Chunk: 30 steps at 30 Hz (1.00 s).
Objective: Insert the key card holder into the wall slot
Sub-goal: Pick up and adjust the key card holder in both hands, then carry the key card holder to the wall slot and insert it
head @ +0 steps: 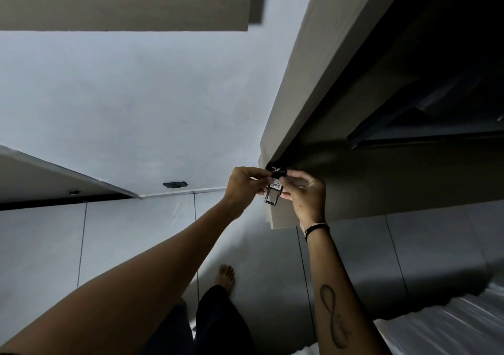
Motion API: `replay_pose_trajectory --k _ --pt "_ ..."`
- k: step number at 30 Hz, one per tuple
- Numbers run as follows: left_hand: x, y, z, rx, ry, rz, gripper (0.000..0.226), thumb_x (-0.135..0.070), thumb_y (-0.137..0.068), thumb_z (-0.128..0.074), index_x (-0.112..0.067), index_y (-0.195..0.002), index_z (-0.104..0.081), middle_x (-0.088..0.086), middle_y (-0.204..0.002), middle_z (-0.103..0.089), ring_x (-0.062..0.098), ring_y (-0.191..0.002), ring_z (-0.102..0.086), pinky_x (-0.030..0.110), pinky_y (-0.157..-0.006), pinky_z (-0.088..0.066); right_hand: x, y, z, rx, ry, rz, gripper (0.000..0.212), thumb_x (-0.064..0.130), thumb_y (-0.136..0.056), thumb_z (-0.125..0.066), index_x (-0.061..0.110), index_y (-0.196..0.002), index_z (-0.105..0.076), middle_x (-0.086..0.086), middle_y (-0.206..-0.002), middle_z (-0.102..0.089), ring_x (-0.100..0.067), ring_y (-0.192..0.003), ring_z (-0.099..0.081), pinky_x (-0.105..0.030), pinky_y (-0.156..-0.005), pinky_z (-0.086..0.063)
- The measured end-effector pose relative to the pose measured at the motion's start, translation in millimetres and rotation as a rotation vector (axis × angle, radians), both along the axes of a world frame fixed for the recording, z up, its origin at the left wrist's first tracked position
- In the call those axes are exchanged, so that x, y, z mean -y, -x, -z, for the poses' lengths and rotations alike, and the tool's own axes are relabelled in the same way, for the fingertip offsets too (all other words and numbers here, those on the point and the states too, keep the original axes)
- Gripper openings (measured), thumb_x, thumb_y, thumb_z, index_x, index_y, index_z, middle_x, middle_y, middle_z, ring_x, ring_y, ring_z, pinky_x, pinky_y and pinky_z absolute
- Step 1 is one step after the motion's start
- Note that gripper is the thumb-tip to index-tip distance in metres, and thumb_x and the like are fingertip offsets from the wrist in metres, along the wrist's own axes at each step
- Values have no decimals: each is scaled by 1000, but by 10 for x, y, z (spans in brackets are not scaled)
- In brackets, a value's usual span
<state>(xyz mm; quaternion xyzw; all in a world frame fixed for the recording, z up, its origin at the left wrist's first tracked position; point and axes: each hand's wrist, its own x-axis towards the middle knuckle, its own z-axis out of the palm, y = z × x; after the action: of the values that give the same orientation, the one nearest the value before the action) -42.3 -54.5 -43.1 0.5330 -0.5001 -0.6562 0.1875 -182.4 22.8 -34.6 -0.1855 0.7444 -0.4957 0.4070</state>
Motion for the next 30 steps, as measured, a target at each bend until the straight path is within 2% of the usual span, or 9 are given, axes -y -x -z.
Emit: replay_pose_trajectory --k 3,6,9,12,18,21,23,27,30 --pt "59 -325 -192 -40 3 8 11 0 -92 -77 -5 -100 -83 9 -81 -75 19 -69 -65 29 -73 -62 15 -256 -233 16 56 -73 17 3 -91 -76 3 -108 -74 -18 -106 -78 -24 -81 -76 -38 -71 -65" --pt "119 -702 -437 -71 36 3 14 0 -92 -77 -12 -94 -83 -1 -75 -77 13 -64 -67 25 -69 -61 95 -557 -513 39 101 -139 14 0 -90 -75 1 -104 -72 -19 -105 -79 -18 -79 -76 -30 -62 -62" --pt "183 -1107 -785 -109 101 -25 26 0 -92 -76 -23 -86 -85 -4 -76 -80 10 -67 -71 23 -67 -62 231 -914 -871 65 165 -198 14 -4 -90 -73 -5 -103 -69 -20 -107 -79 -22 -82 -76 -31 -60 -63" --pt "270 -1501 -1188 -143 187 -67 36 0 -92 -76 -33 -79 -85 -6 -78 -82 9 -70 -73 22 -64 -61 384 -1259 -1241 63 231 -256 12 -4 -89 -74 -2 -100 -70 -19 -102 -80 -20 -80 -77 -33 -61 -64" --pt "459 -2261 -1984 -236 372 -180 17 5 -89 -76 -11 -88 -82 6 -100 -73 16 -83 -69 23 -68 -55 747 -1870 -2055 37 379 -414 10 2 -88 -78 9 -95 -76 -5 -95 -84 -18 -78 -77 -33 -64 -64" --pt "594 -2560 -2335 -297 428 -201 15 5 -89 -76 -9 -90 -82 1 -94 -79 9 -82 -72 19 -73 -56 936 -2128 -2455 11 433 -459 12 1 -88 -78 2 -100 -75 -3 -93 -83 -18 -77 -76 -31 -64 -65" --pt "659 -2738 -2551 -335 457 -219 16 3 -88 -78 -12 -90 -83 2 -91 -82 13 -82 -73 24 -78 -58 1024 -2294 -2713 -23 474 -487 16 1 -89 -77 -4 -103 -73 -7 -95 -82 -19 -78 -76 -31 -64 -65" --pt "747 -3045 -2956 -410 496 -257 11 -2 -85 -81 -12 -88 -85 7 -88 -83 27 -84 -73 45 -89 -59 1143 -2561 -3172 -86 545 -554 20 1 -90 -77 -9 -106 -71 -26 -105 -78 -28 -80 -76 -30 -65 -65" --pt "813 -3248 -3319 -469 540 -260 8 -4 -81 -83 -11 -82 -83 7 -80 -81 25 -74 -72 37 -78 -62 1221 -2743 -3525 -100 606 -581 23 1 -88 -79 -9 -107 -71 -26 -105 -78 -28 -82 -77 -32 -66 -66"
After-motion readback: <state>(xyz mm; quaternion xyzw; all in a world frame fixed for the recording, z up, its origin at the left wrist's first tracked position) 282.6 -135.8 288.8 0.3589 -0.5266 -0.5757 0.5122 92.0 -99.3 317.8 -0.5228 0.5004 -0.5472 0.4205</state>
